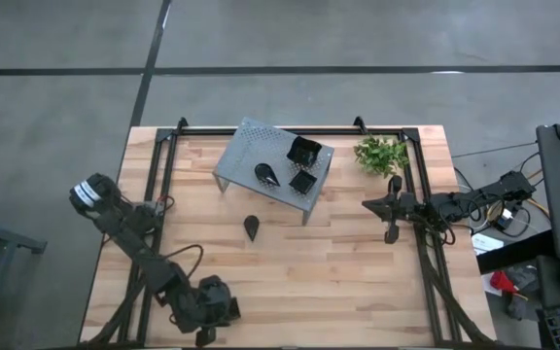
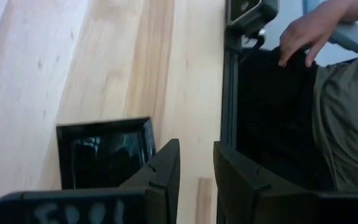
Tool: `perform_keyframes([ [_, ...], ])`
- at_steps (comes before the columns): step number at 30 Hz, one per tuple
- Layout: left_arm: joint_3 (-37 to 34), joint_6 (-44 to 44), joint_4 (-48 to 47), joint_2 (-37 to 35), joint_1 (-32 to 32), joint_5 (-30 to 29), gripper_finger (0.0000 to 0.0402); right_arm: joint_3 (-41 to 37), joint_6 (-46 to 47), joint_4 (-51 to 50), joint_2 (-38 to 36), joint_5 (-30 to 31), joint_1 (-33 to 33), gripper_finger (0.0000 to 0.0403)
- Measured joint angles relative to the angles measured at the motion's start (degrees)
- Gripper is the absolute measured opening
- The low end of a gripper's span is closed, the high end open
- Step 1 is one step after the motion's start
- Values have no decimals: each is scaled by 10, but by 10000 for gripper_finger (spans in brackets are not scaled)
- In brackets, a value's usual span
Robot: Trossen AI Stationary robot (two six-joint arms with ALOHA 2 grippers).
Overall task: Pick & Place Mini shaped plates
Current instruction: Stack the square plate into the square plate on the shelf
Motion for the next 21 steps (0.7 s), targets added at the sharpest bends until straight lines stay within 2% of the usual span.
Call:
perform_keyframes([
  [4,22,12,-1,19,-2,-19,90,0,0,0,0,0,0,8],
  [8,76,42,-21,55,-1,-21,90,0,1,0,0,0,0,8],
  [14,170,37,-182,96,-2,-32,90,0,0,0,0,0,0,8],
  [21,250,31,-305,159,-16,-36,90,0,1,0,0,0,0,8],
])
